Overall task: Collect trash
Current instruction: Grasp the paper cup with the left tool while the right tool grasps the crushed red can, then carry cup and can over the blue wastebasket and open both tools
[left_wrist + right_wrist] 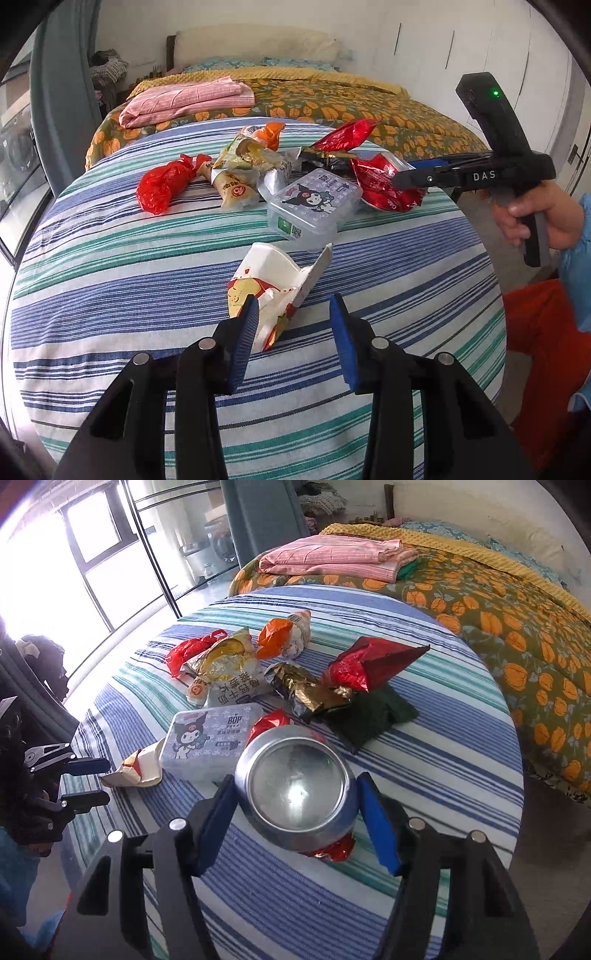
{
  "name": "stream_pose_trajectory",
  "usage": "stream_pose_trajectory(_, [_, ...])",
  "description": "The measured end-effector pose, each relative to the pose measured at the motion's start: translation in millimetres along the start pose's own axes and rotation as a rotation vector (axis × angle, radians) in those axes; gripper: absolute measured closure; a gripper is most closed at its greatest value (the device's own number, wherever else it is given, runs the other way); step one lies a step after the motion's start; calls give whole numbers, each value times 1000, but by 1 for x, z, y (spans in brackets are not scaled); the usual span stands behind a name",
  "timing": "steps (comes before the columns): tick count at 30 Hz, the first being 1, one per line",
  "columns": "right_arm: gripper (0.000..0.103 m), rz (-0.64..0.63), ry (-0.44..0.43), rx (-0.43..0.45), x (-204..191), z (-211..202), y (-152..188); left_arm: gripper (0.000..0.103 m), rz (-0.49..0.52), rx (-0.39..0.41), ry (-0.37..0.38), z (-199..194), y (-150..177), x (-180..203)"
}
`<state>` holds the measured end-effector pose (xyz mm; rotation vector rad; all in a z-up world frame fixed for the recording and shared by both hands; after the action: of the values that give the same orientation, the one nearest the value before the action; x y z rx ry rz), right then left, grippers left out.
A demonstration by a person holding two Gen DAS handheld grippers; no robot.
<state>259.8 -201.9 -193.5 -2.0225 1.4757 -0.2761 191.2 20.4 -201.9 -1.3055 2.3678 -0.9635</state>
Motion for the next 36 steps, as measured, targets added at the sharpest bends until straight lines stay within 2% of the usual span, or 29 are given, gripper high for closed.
stream_pose_trajectory(3, [39, 35, -2, -11, 0, -11, 13, 63, 38, -8, -46, 3, -1, 7])
stream_pose_trajectory(7, [39, 56, 1, -1, -1, -29, 27, 87, 38, -43, -115, 13, -3, 10])
stream_pose_trajectory(11, [39, 72, -2, 13, 0, -45, 40, 99, -19, -40, -123, 11, -7, 10])
stream_pose_trajectory(16, [39, 113, -18, 52, 9, -72, 59, 103, -124, 3, -42, -6, -13, 13])
stream_pose_trajectory(22, [39, 235, -13, 116, 44, -103, 88, 103, -160, 42, 48, -15, -24, 50])
stream_pose_trajectory(26, [39, 319, 14, 154, 80, -123, 109, 103, -146, 63, 131, -12, -42, 97])
stream_pose_trajectory(29, [39, 368, 74, 167, 111, -138, 127, 103, -120, 61, 198, -3, -57, 139])
stream_pose_trajectory(36, [39, 477, 200, 145, 186, -152, 170, 103, -67, 4, 355, 42, -82, 249])
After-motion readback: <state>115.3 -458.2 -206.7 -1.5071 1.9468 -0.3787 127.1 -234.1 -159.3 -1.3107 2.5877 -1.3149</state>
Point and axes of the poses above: each gripper's, at about its wrist camera, not at the fingertips, and z roughly the way its jaws point, x to its right, y to its underside, the point moved 5 cm from there along z, roughly the way its jaws point
